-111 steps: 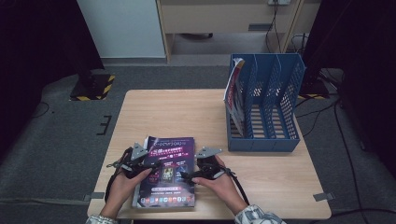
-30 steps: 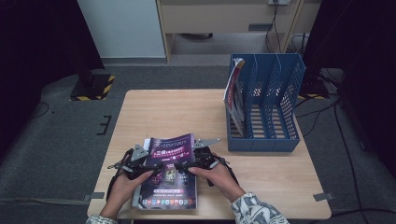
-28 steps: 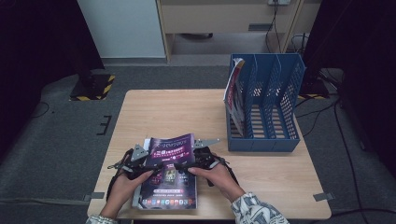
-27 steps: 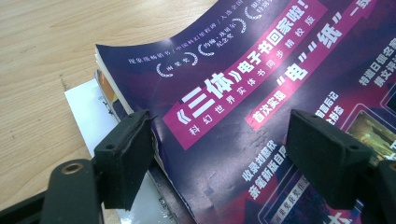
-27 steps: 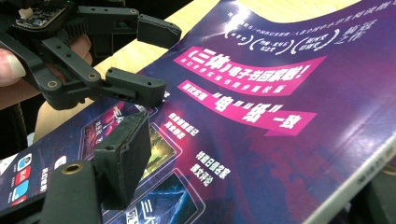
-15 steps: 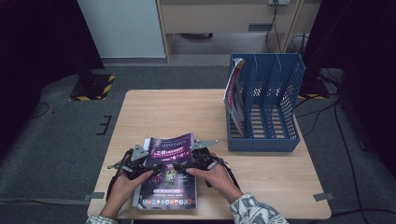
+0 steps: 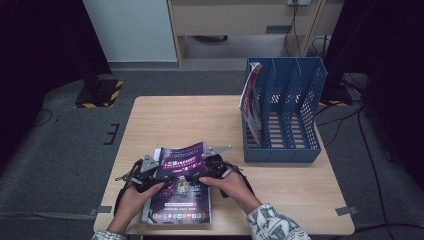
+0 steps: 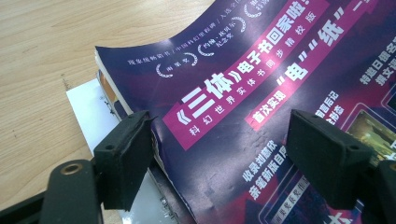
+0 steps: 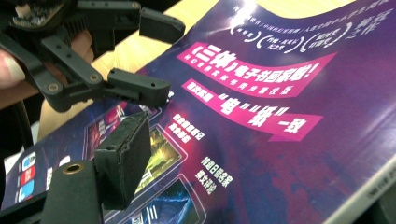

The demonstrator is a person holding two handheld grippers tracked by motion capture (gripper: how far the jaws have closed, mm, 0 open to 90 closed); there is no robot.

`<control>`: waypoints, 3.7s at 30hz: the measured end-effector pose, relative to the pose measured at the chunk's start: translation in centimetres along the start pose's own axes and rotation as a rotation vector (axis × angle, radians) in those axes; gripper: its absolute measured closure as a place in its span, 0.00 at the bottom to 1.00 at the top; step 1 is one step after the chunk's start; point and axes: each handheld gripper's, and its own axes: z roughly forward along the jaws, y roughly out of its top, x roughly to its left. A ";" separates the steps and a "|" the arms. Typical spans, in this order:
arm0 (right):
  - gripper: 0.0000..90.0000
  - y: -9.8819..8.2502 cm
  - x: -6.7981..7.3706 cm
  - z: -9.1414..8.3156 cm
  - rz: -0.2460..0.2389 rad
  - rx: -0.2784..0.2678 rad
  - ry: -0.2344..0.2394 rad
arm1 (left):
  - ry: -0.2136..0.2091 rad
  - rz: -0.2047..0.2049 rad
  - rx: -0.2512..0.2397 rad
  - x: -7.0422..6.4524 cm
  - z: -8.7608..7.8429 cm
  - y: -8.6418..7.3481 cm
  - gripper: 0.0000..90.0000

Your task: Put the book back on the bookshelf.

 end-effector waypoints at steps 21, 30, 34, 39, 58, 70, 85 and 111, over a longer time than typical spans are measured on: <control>0.41 0.2 0.0 -0.3 0.056 -0.071 0.005 | -0.002 -0.001 0.003 0.0 0.0 0.1 0.25; 0.35 0.8 1.1 0.4 0.032 -0.022 0.014 | -0.009 0.007 0.008 -0.2 0.1 0.2 0.22; 0.41 0.8 1.1 0.5 0.046 -0.021 0.001 | -0.011 0.004 0.008 -0.2 0.1 0.2 0.21; 0.65 0.8 0.9 0.3 0.107 -0.048 -0.026 | -0.012 -0.020 0.001 0.0 0.0 0.3 0.20; 0.85 2.7 1.6 -1.3 0.025 -0.138 -0.074 | -0.020 -0.074 -0.111 0.7 -1.2 0.8 0.13; 0.85 3.2 1.3 -2.0 -0.003 -0.162 -0.112 | -0.049 -0.093 -0.100 0.7 -1.1 0.6 0.11; 0.87 5.2 2.6 -3.3 -0.163 -0.245 -0.157 | -0.117 -0.102 -0.062 0.5 -0.1 0.4 0.09; 0.88 6.3 2.9 -4.7 -0.224 -0.352 -0.127 | -0.289 -0.132 -0.037 0.0 1.0 0.3 0.13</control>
